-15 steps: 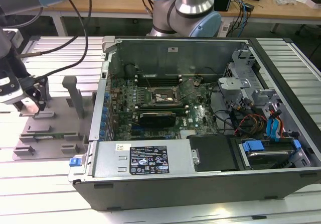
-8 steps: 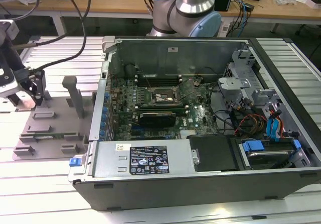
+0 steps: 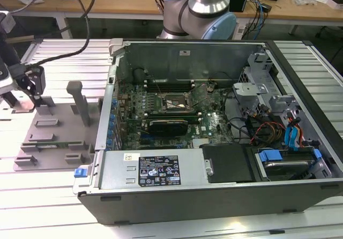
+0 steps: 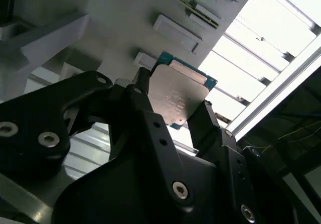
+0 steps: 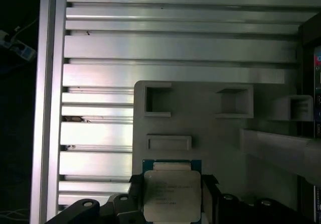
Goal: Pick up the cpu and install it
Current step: 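Pick up the cpu and move it towards the insertion slot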
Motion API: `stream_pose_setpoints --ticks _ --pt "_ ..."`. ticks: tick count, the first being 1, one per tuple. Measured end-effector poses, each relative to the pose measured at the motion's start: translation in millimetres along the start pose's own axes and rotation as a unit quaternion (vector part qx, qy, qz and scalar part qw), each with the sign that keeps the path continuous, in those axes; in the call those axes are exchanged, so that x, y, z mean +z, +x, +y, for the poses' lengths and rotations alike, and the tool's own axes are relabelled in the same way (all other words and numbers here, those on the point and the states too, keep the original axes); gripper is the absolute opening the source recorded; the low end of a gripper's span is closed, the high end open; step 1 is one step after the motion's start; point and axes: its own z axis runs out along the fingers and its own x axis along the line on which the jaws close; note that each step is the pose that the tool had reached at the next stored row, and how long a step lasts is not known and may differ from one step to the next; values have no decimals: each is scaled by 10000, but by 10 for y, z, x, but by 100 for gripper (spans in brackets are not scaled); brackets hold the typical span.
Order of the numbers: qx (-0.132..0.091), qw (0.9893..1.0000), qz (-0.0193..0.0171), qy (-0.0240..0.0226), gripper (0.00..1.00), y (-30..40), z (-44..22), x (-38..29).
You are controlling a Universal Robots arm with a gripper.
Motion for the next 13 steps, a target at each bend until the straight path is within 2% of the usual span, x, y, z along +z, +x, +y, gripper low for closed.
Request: stream_pose_setpoints --ticks 1,8,13 --pt "0 10000 0 0 55 0 1 -34" --pt "0 10000 0 0 55 2 17 -382" --pt "-1 10000 0 0 55 3 26 -568"
